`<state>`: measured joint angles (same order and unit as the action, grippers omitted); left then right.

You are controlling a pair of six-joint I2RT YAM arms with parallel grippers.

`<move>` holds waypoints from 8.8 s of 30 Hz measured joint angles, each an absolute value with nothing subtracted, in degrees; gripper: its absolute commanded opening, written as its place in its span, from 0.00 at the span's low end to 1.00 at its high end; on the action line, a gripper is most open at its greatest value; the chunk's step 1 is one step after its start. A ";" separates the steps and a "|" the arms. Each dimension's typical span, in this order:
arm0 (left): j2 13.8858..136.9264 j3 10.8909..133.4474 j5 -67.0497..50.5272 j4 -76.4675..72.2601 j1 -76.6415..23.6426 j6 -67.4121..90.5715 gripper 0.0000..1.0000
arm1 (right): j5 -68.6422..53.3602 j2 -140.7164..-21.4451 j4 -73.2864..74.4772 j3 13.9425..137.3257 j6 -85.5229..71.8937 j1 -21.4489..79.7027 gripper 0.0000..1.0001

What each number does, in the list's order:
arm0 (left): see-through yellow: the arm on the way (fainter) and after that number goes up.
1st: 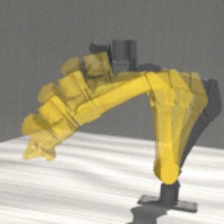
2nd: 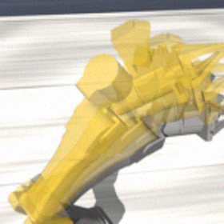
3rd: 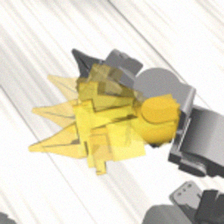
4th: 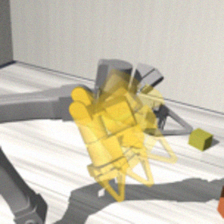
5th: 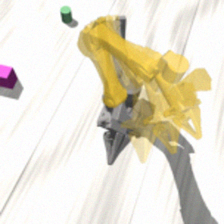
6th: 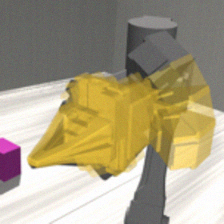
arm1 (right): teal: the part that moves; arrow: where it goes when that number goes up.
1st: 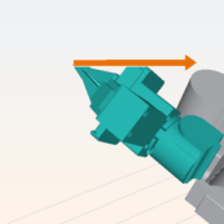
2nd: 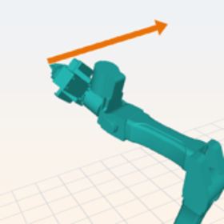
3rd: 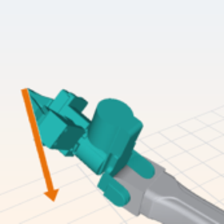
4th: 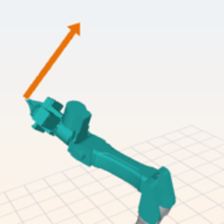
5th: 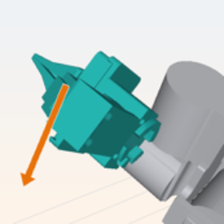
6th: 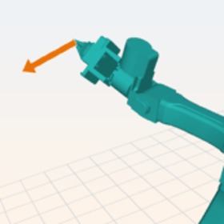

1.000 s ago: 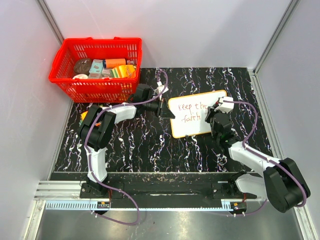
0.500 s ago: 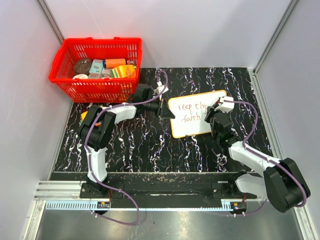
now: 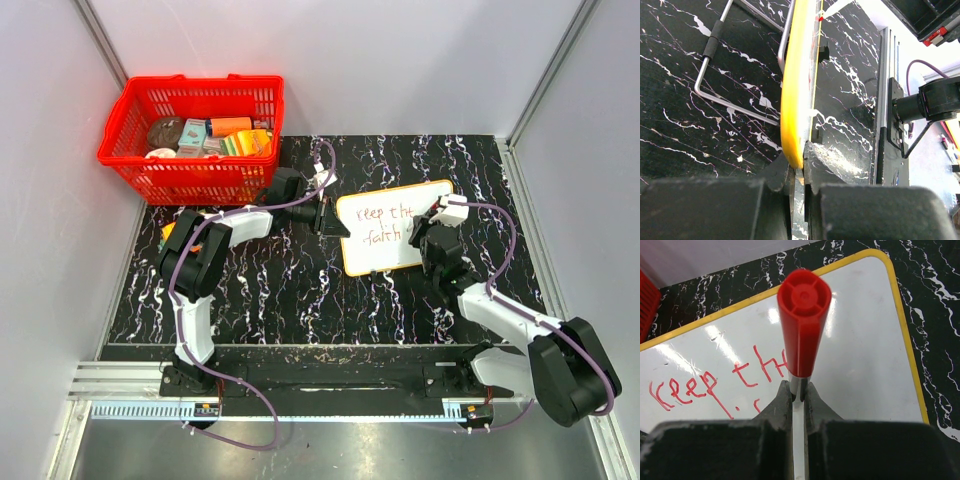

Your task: Write a sentence on the whiteboard

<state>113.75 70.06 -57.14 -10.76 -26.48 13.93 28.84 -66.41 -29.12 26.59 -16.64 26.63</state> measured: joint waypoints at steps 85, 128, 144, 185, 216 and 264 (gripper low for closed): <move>113.75 70.06 -57.36 -11.05 -26.52 13.76 0.00 | 27.99 -64.82 -24.88 27.75 -15.88 24.53 0.00; 113.75 70.06 -57.34 -11.05 -26.55 13.76 0.00 | 27.09 -63.75 -25.34 27.77 -16.56 22.11 0.00; 113.75 70.06 -57.34 -11.05 -26.55 13.76 0.00 | 26.33 -64.47 -25.89 27.77 -16.78 22.06 0.00; 113.75 70.06 -57.32 -11.00 -26.55 13.78 0.00 | 26.26 -63.55 -22.20 26.09 -20.27 22.06 0.00; 113.75 70.06 -57.39 -11.07 -26.55 13.76 0.00 | 28.01 -60.77 -20.29 28.05 -18.48 22.06 0.00; 113.75 70.06 -57.25 -10.85 -26.55 13.80 0.00 | 28.99 -65.14 -21.10 27.92 -20.10 21.58 0.00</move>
<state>113.75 70.06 -57.25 -10.85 -26.55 13.80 28.99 -65.14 -21.10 27.92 -20.10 21.58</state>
